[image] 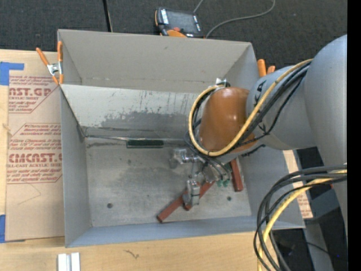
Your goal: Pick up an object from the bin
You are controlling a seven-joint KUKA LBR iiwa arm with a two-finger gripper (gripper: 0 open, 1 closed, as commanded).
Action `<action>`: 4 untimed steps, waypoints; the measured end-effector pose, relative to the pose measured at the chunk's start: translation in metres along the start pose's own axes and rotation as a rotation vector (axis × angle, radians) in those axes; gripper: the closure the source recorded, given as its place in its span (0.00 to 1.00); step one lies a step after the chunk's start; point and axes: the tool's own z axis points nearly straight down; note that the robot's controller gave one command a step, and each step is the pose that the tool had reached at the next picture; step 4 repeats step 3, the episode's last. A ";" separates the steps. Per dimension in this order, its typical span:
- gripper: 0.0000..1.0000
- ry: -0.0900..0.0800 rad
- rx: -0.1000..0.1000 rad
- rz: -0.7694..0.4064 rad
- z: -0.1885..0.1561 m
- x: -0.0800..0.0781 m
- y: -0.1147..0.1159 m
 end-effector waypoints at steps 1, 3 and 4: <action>0.00 -0.004 -0.001 0.115 -0.002 0.045 -0.003; 1.00 -0.016 0.001 0.006 -0.181 0.022 0.038; 1.00 -0.016 0.001 0.006 -0.181 0.022 0.038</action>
Offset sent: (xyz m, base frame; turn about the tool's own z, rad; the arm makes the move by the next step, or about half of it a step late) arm -0.0430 -0.0109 0.0026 0.1141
